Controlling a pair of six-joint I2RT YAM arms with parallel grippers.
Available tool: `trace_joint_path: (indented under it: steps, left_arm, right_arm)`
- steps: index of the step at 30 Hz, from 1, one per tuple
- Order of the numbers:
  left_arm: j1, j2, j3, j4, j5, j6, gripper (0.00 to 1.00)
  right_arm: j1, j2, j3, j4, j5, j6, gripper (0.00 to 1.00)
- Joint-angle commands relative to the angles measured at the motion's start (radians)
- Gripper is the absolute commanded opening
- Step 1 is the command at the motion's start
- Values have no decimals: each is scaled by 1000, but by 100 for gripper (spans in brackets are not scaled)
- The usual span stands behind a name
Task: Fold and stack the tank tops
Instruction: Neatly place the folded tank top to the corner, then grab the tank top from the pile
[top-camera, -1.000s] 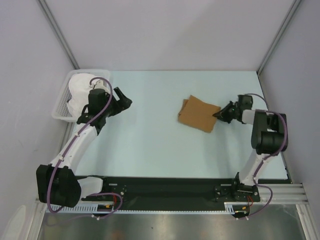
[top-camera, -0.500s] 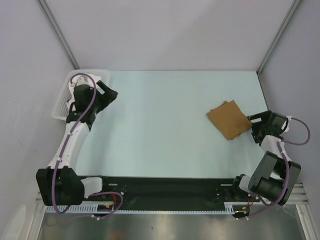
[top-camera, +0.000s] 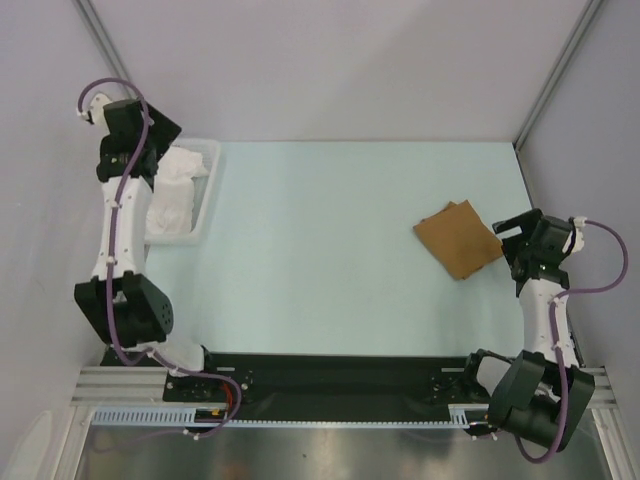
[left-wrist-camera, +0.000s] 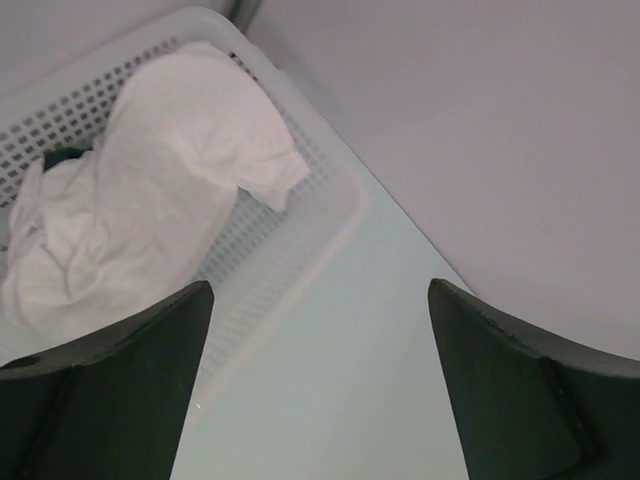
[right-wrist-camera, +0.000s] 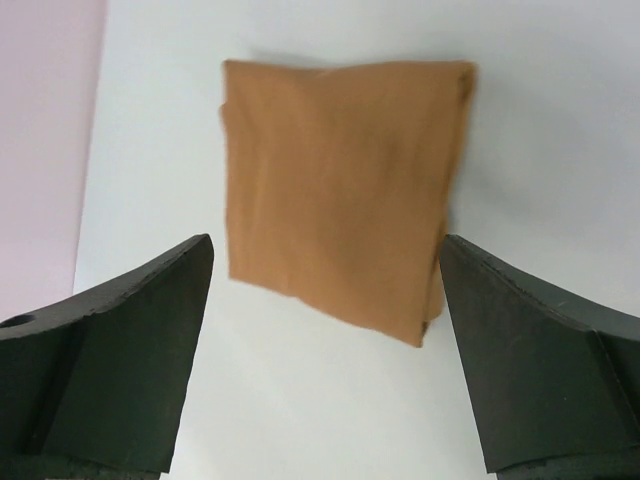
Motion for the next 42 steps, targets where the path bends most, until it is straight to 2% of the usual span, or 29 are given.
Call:
trace_joint_path:
  steps: [1,6,9,12,14,16,17,21,23,26,29,33,36,37,39,40,41,42]
  left_arm:
    - [73,129,109,-149,-77,7,94]
    - [90,246,120,-103,-129,-8,96]
    - [108,361,172,-134,-139,-28,96]
    - [128,537,333,-256,-157,-42,96]
    - [128,679,498,-312,-181,-8,95]
    - [126,766,657,-379,-217,6,94]
    - [126,813,687,-379,-215,26,94]
    - [131,843,682,-269,-176,37,95]
    - [134,858,674,-243,-160,26,98]
    - [139,904,686,-211,-100,1,97]
    - [146,949,688,-182,-59,-29,94]
    - [149,1005,689,-146,10,-55,85]
    - [157,1042,688,-148,61,-89,68]
    - [159,1048,683,-145,76,-104,47]
    - [163,1045,674,-133,105,-109,20]
    - [162,1032,648,-122,105,-109,0]
    - [162,983,579,-69,110,-103,0]
    - [162,951,579,-36,115,-103,0]
  right_arm:
    - [62,-61,31,30,-56,-52,100]
    - [198,-87,60,36,-89,-103,100]
    - [251,-101,54,51,-100,-118,100]
    - [265,-116,33,76,-111,-115,100]
    - [269,-124,19,94,-125,-110,100]
    - [272,-133,4,114,-141,-107,100]
    - [277,-135,0,120,-145,-109,100]
    - [288,-140,-18,149,-149,-103,100]
    - [297,-130,-20,165,-158,-98,100]
    - [307,-118,-23,175,-155,-96,100]
    - [321,-110,-30,189,-154,-96,100]
    - [329,-110,-33,192,-145,-100,100]
    - [331,-115,-36,194,-142,-100,100]
    - [332,-116,-38,195,-142,-101,100]
    - [332,-117,-41,197,-138,-103,100]
    - [332,-117,-49,200,-137,-103,100]
    - [334,-115,-52,203,-141,-101,100]
    - [334,-112,-52,208,-145,-101,100]
